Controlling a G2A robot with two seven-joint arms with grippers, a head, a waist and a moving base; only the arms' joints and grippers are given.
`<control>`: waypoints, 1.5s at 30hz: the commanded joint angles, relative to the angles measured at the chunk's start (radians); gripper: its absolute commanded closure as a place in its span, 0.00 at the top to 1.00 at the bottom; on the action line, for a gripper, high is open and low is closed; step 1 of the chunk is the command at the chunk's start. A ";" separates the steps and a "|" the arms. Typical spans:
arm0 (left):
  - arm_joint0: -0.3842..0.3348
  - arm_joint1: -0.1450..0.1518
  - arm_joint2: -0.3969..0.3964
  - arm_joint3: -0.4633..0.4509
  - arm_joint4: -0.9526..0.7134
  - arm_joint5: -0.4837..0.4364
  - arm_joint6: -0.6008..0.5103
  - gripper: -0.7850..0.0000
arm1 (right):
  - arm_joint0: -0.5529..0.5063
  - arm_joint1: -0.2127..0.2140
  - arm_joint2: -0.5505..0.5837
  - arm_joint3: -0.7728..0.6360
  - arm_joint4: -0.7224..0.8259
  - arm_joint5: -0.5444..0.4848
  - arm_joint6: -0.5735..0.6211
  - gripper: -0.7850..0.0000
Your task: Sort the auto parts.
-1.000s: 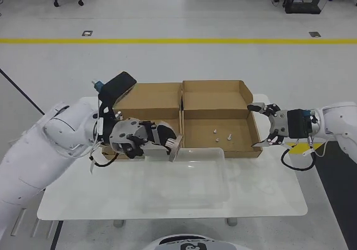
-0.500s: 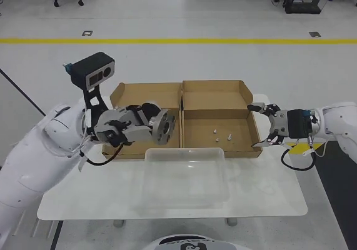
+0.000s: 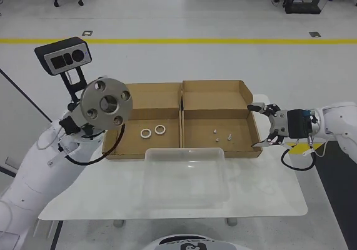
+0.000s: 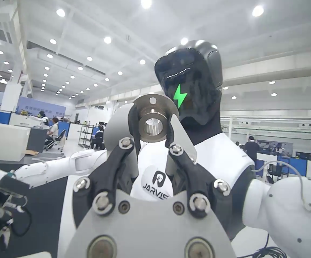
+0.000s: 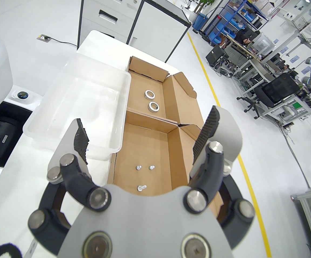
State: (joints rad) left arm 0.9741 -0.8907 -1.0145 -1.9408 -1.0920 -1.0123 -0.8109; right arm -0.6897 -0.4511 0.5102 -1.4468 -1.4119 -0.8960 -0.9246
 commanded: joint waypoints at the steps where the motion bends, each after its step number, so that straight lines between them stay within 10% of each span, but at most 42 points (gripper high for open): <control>1: 0.006 -0.016 -0.003 -0.013 -0.011 0.000 0.003 0.00 | 0.000 0.000 0.000 0.000 0.000 0.000 0.000 1.00; 22: 0.070 -0.157 -0.076 -0.003 -0.151 0.021 -0.018 0.00 | 0.000 0.000 0.000 0.000 0.000 0.000 0.000 1.00; 38: 0.090 -0.167 -0.152 0.087 0.253 0.102 -0.099 0.00 | 0.000 0.000 0.000 0.000 0.000 0.000 0.000 1.00; 45: 0.100 -0.181 -0.120 0.043 0.080 0.057 -0.054 0.00 | 0.000 0.000 0.000 0.000 0.000 0.000 0.000 1.00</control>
State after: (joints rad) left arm 1.0753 -1.0689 -1.1392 -1.8916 -0.9706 -0.9523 -0.8681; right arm -0.6897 -0.4511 0.5102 -1.4468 -1.4119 -0.8960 -0.9246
